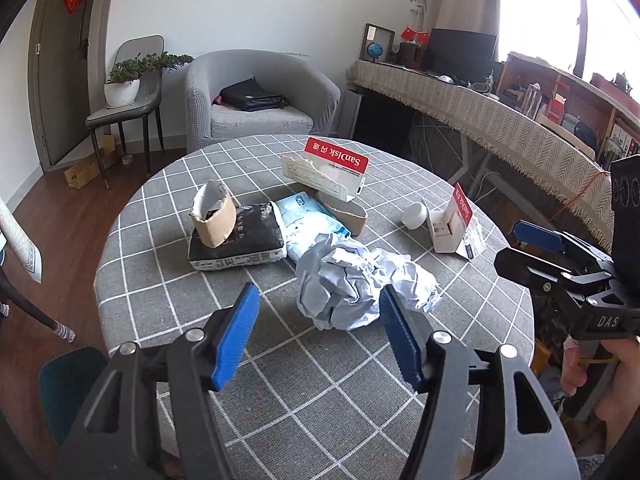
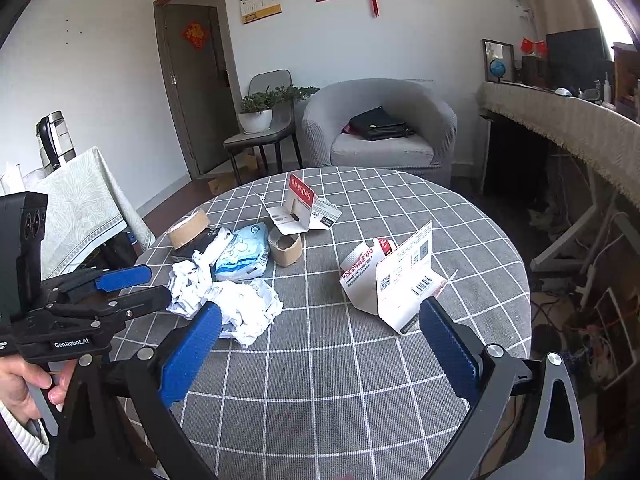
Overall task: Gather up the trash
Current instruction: 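Close the left gripper on the crumpled white paper and lift it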
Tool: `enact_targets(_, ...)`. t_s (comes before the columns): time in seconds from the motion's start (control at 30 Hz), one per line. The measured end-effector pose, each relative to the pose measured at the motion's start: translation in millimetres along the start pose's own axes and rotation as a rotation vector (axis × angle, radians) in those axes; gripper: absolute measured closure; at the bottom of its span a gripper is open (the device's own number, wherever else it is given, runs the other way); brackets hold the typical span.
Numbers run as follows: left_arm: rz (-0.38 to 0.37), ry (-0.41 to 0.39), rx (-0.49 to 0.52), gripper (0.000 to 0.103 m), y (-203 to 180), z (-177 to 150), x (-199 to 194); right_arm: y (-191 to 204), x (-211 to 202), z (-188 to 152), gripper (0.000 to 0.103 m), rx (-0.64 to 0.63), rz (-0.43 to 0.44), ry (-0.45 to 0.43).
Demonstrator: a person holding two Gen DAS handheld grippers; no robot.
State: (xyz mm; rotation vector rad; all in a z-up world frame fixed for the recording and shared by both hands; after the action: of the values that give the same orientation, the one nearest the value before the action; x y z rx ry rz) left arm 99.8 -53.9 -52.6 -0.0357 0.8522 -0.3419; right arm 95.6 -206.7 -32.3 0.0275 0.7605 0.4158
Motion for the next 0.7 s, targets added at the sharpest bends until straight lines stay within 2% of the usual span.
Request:
enact_targets(0.13,-0.014,0.007,-0.011,0.038,-2,5,8,5,6,4,0.012,0.0,0.074,0.014)
enact_targets(0.27,-0.048,0.023,-0.035,0.045,0,9,14,10,12,3,0.021,0.012,0.144,0.039)
enact_targets(0.37,-0.063,0.031,-0.016,0.057,-3,9,16,14,15,2,0.023,0.017,0.165,0.052)
enact_targets(0.53,-0.051,0.025,0.037,0.06,-8,6,11,24,22,4,0.024,0.031,0.206,0.07)
enact_targets(0.7,-0.057,-0.008,0.023,0.06,5,9,1,43,38,3,0.024,-0.018,0.183,0.112)
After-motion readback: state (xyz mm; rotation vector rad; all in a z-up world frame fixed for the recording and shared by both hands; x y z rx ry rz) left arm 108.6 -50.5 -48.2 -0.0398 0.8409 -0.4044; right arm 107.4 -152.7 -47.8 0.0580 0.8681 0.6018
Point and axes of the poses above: each gripper's, at about its wrist camera, not at the fingertips, and x roughly the way its jaws point, y to its left, z to its top, the point moved 6 cm from there along x, roughly the way its jaws point, and after that the axes turned 9 degrees about y, right-handed, at the moved point
